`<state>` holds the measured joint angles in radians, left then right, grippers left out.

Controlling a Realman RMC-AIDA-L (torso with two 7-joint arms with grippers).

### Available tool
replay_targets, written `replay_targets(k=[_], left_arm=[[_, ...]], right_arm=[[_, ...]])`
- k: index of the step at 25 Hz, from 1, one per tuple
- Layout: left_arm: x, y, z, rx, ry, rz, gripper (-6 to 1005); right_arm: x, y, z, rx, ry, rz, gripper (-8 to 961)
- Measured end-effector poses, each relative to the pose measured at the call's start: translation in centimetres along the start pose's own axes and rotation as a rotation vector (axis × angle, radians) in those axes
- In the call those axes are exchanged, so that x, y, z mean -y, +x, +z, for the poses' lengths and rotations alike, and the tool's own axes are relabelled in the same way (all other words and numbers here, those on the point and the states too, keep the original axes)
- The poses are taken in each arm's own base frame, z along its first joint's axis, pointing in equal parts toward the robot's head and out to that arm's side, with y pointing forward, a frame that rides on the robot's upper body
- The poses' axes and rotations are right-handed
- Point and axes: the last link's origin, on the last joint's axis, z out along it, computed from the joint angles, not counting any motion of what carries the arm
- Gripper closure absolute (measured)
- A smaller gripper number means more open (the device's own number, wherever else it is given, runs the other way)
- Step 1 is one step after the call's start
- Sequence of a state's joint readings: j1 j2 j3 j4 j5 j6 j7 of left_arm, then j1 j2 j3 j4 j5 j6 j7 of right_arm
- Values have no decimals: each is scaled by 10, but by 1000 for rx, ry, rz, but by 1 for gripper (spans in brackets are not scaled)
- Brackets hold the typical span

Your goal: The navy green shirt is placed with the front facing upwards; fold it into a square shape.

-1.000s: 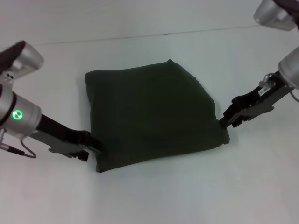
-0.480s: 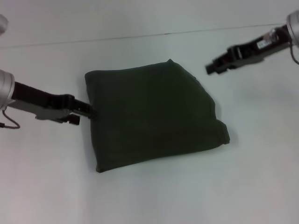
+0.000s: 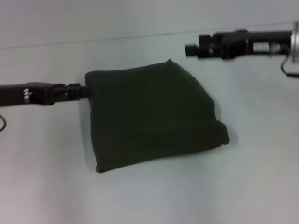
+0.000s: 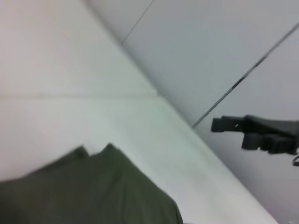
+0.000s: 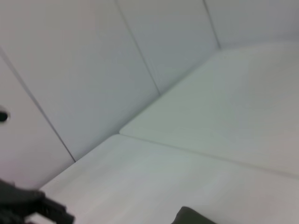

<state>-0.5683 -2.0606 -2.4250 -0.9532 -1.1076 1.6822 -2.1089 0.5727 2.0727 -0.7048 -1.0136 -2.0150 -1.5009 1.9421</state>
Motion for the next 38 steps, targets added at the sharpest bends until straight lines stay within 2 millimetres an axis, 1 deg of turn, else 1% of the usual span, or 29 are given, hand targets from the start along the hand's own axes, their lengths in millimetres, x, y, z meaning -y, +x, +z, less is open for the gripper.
replay_targets(k=[2,4,6,8,11,14,17,19,21,25,30,32,36,38], left_arm=[[0,-10,-8,-53,-10,51,354],[0,-28,-16,-118,-14,110,354],[-1,-42,-21,-169,-2,173,354],[-2,-55,-27,-236,29,241,354],[-3,-67,-33,-288,56,288,354],[-3,-80,-34,-286,56,292,353],[-5,-100,-36,-286,47,334,354],[-8,-112,-36,-292,47,366,354],[-9,-122,-33,-296,43,371,355],[-9,-138,-25,-307,31,341,357],[-12,-155,-26,-320,35,327,360],[-14,-162,-26,-322,38,313,361],[-16,-168,-23,-310,24,298,361],[-16,-170,-20,-288,12,297,362]], right_arm=[[-1,15,-6,-7,-3,-55,358],[-3,31,-13,-11,-18,-77,289],[-4,47,-22,32,-33,-72,220],[-5,60,-32,112,-27,-61,19],[-7,76,-45,211,-9,-94,23],[-9,97,-53,194,11,-147,26],[-18,125,-54,147,-15,-184,28],[-29,146,-53,154,-55,-220,30],[-37,158,-51,166,-83,-239,31],[-50,171,-44,151,-165,-246,34],[-65,183,-40,180,-216,-265,38],[-68,187,-38,186,-225,-273,73],[-73,196,-32,154,-243,-301,143],[-71,199,-30,122,-242,-322,141]])
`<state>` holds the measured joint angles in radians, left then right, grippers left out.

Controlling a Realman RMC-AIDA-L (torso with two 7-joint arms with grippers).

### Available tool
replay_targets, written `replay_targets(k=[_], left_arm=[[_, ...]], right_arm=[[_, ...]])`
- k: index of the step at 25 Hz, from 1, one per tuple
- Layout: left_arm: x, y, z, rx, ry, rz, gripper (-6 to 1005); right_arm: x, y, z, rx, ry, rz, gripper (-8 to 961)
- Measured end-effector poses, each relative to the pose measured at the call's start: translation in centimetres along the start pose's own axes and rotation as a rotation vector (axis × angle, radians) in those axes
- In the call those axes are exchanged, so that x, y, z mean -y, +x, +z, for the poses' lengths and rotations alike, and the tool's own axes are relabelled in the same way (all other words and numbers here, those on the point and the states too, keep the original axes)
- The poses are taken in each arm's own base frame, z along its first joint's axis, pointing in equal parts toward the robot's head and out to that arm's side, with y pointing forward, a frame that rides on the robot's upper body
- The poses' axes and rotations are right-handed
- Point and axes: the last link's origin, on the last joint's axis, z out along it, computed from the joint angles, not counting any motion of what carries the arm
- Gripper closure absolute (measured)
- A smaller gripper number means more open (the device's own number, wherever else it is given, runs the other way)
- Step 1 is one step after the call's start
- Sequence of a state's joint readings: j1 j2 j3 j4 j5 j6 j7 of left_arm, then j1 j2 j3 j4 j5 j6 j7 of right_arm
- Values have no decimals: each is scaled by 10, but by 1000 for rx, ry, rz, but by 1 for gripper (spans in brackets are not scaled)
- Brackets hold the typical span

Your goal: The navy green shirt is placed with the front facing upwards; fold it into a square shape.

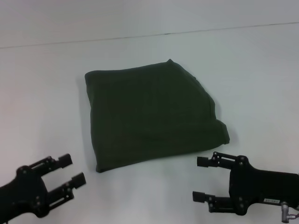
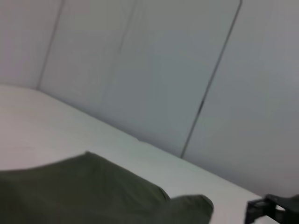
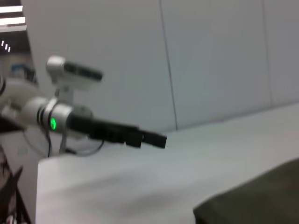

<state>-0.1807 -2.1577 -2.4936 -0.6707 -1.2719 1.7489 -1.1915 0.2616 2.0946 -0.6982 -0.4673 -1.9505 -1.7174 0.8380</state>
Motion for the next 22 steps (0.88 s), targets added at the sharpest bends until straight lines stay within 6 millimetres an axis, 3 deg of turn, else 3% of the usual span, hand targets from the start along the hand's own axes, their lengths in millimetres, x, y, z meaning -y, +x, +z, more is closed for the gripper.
replay_targets(k=[6,14,22], left_arm=[[0,-1,8,45,-40,0,362],[-1,-3,4,52,-44,-5,361],[-2,-6,3,64,-41,-9,361]], right_arm=[[5,0,7,-42,-31,-45,137],[-1,-4,13,-35,-102,-53,137],[5,-9,25,-20,-103,-72,136]])
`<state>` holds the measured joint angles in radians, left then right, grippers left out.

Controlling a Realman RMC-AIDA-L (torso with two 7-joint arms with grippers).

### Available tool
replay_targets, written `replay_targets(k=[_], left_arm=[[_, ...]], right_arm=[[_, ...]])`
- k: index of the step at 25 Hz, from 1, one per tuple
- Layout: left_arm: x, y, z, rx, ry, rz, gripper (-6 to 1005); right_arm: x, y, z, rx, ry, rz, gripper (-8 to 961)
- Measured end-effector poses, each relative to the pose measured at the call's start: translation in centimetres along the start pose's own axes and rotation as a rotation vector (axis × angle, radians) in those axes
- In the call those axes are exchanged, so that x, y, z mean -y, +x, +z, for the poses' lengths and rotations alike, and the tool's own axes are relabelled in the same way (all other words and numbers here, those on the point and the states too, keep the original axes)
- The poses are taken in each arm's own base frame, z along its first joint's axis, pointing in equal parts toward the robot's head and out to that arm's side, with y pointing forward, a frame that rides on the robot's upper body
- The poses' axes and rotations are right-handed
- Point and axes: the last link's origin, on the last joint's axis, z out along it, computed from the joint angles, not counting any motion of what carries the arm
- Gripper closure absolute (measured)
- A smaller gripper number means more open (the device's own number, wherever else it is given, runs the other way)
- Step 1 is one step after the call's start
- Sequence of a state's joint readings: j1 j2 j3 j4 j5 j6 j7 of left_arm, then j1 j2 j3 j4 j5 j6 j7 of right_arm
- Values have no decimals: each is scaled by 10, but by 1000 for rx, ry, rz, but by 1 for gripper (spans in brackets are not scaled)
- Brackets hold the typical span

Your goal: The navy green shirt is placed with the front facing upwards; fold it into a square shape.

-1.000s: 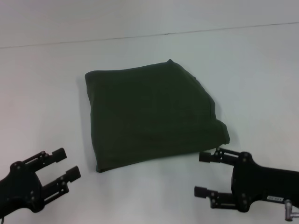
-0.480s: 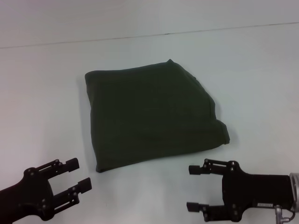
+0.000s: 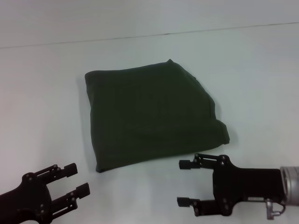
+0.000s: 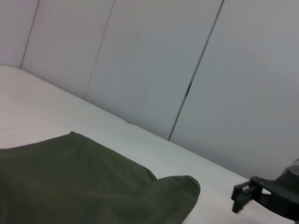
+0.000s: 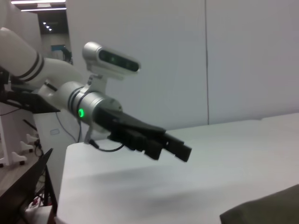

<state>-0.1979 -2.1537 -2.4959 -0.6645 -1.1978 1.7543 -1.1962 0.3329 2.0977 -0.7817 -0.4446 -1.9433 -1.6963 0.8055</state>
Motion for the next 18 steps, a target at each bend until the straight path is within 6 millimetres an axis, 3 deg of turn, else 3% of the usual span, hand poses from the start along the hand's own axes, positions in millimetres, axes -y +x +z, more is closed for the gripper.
replay_targets(k=[8,18], left_arm=[[0,-2,-1,1,6,-2,362],[0,-2,-3,-4,20,62,363]], right_arm=[[7,-4,12,2,-17,1,136],[8,-3,12,-2,-12,0,137]])
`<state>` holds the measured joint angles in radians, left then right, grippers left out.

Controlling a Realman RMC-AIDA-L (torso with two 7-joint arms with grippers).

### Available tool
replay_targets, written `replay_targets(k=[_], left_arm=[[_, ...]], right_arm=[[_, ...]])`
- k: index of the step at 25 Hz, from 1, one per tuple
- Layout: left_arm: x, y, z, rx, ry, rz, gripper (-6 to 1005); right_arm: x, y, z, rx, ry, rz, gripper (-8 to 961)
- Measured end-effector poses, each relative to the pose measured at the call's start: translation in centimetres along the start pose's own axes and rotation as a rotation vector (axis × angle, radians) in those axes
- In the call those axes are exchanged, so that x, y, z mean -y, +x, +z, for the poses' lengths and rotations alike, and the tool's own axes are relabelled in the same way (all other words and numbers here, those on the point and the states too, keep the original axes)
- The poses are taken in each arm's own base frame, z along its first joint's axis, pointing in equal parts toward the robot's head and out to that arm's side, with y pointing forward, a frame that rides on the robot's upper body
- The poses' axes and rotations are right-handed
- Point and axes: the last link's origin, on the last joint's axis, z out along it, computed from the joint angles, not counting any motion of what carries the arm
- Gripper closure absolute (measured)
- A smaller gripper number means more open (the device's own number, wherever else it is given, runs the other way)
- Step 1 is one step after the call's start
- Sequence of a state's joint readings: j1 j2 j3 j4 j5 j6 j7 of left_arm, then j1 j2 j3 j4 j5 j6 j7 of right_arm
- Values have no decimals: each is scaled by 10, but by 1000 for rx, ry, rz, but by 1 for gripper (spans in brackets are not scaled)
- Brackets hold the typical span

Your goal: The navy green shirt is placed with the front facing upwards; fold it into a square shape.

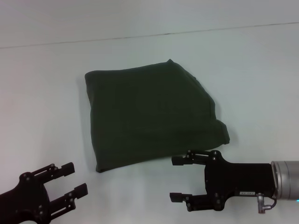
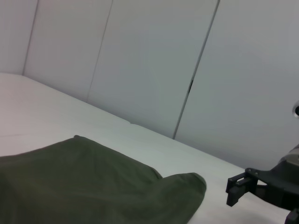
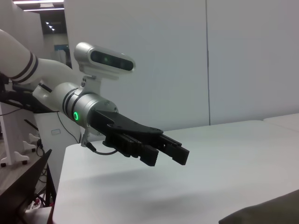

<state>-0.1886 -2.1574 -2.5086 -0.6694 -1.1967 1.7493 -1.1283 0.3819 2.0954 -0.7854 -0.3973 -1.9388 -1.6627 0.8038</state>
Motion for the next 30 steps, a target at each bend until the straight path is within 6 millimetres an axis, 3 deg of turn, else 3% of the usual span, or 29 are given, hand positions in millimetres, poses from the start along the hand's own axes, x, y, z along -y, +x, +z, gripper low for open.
replay_targets(k=[30], left_arm=[[-3,-5,-5,-23,25,10,366]], right_arm=[[2,-3,2,2,-12,4,136]])
